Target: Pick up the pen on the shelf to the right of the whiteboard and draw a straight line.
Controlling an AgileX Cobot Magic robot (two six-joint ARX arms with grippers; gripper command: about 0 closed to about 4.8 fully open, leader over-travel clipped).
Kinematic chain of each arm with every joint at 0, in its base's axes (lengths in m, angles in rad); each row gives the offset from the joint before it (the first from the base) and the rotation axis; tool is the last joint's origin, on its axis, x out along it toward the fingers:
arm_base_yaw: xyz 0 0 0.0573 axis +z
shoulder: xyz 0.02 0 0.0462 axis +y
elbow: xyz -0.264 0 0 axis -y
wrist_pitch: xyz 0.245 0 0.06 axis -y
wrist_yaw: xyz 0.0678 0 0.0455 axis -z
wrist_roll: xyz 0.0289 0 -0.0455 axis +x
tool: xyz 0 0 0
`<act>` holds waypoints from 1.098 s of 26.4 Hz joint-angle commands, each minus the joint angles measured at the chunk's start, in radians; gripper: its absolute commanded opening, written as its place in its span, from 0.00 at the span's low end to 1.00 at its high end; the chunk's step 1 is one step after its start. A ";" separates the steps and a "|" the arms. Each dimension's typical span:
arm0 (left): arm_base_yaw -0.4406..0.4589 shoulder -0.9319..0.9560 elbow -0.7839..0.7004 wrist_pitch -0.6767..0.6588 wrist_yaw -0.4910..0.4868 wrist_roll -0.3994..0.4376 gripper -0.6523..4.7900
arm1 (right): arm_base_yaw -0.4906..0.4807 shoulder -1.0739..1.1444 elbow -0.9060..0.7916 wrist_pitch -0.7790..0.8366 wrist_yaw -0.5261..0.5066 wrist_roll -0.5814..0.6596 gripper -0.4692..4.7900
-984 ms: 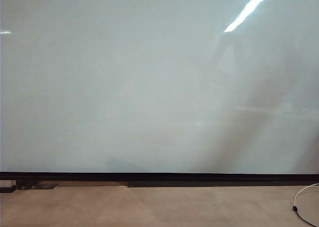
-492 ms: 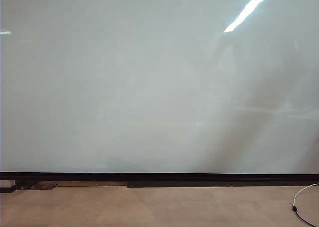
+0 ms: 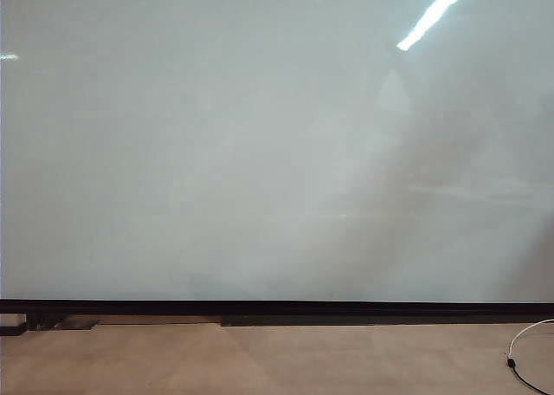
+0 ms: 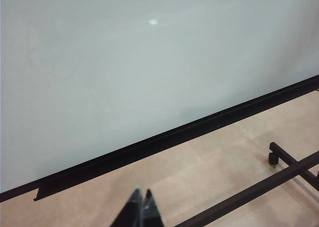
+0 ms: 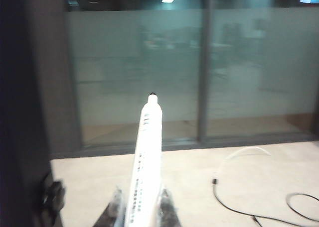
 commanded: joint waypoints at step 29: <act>0.000 0.000 0.002 -0.009 0.016 -0.003 0.11 | 1.045 -0.929 -0.600 -0.628 0.779 -0.187 0.08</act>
